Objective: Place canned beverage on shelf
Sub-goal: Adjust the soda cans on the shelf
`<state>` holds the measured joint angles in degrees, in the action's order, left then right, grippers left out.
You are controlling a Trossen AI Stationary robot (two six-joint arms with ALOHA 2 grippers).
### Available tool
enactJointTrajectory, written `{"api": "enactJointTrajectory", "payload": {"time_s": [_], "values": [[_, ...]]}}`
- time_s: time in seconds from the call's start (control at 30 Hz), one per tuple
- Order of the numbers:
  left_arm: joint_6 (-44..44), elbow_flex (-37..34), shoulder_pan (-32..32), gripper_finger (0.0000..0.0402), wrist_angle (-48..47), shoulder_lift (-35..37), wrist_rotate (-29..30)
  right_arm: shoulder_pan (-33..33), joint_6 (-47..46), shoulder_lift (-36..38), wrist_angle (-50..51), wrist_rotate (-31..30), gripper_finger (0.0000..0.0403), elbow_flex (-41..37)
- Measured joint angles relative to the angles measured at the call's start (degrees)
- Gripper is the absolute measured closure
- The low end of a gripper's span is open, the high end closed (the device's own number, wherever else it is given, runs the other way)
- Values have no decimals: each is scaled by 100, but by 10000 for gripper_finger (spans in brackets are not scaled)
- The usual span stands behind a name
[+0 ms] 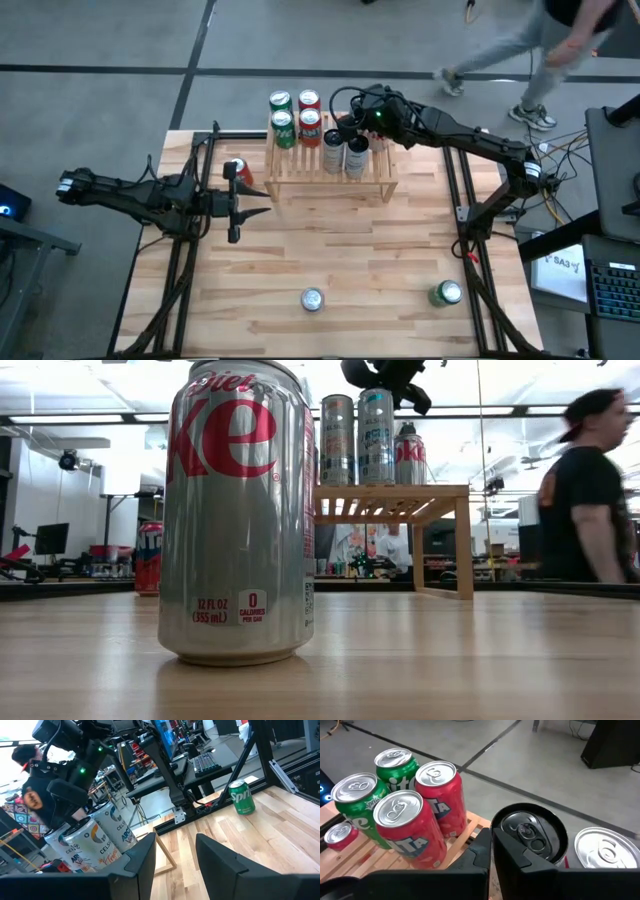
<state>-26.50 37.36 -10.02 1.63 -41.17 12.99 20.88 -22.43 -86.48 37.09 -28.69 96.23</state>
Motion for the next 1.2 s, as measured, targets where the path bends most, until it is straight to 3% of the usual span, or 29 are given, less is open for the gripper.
{"api": "enactJointTrajectory", "payload": {"time_s": [0.6,0.77,0.93,1.2], "values": [[0,0,0,277,-4,0,0,2,56,-35,-256,-561,394,2],[0,0,0,277,-4,0,0,0,54,-124,-257,-491,394,2],[0,0,0,277,-4,0,0,-7,-1,-168,-248,12,394,13],[0,0,0,277,-15,-2,0,-176,-12,-114,-154,66,394,13]]}}
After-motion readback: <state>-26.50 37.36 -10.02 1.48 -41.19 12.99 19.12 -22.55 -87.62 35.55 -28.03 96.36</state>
